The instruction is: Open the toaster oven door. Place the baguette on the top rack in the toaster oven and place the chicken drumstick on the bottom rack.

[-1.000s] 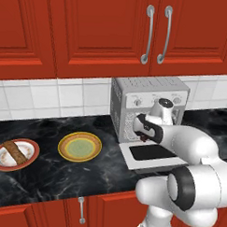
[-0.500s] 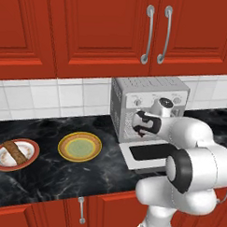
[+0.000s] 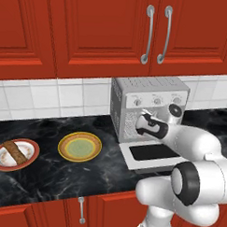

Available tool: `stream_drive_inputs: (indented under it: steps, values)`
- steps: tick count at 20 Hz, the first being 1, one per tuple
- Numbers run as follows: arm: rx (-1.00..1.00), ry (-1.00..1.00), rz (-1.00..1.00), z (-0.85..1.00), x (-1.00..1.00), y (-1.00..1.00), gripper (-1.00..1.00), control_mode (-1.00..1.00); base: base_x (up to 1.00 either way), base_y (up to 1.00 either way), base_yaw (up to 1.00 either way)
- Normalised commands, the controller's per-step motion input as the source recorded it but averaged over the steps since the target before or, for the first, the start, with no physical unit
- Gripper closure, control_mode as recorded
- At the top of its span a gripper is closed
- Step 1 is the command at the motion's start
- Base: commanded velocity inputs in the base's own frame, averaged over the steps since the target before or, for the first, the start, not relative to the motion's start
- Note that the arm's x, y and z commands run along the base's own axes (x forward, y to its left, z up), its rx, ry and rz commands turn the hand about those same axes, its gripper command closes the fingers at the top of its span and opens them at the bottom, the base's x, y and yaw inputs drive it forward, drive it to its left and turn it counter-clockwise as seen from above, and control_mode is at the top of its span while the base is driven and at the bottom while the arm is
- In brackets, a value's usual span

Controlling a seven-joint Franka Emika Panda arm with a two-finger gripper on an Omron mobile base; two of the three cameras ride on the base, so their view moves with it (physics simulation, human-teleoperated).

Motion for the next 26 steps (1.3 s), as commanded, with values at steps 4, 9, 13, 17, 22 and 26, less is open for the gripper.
stream_drive_inputs:
  steps: [4, 9, 13, 17, 22, 26]
  values:
    - [0.00, -0.12, 0.00, -0.24, 0.08, 0.00, 1.00, -1.00, 0.00, 0.00, 0.00]
    - [0.00, -0.06, 0.00, -0.18, -0.03, -0.03, 1.00, -1.00, 0.00, 0.00, 0.00]
    - [0.00, 0.02, -0.02, -0.03, -0.27, -0.04, 1.00, -1.00, 0.00, 0.00, 0.00]
    - [0.00, 0.26, -0.06, 0.00, -0.54, -0.13, 1.00, -1.00, 0.00, 0.00, 0.00]
    - [0.01, 0.21, -0.06, 0.10, -0.36, -0.12, 1.00, -1.00, 0.00, 0.00, 0.00]
    - [0.03, -0.02, 0.00, 0.00, 0.45, 0.01, 1.00, -1.00, 0.00, 0.00, 0.00]
